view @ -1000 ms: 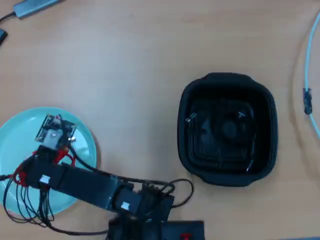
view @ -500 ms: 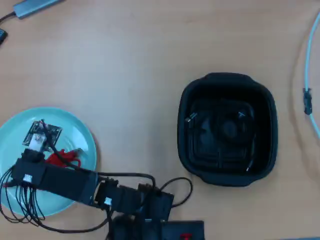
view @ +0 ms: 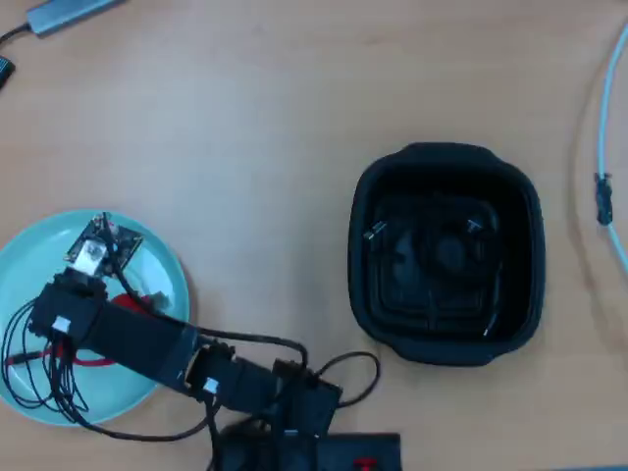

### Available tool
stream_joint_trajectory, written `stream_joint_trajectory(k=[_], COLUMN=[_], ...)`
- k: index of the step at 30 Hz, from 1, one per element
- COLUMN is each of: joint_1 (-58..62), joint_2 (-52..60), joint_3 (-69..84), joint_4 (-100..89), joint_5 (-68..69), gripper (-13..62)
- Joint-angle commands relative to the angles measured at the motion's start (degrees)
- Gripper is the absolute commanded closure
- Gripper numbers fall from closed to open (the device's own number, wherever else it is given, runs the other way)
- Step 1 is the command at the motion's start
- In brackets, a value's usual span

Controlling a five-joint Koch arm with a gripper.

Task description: Put a black charging cable in a black bowl and put a red charging cable in a green bowl

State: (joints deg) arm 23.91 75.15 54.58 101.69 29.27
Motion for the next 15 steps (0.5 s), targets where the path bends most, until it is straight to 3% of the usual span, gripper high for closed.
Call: stream_joint_trajectory(k=[1, 15], joint_1=[1.3, 16.7], joint_2=[7.3, 10.4], joint_3=[-5.4, -13.1], joint_4=[5.2, 4.2], joint_5=[1.2, 1.1], gripper=[4.2, 4.5])
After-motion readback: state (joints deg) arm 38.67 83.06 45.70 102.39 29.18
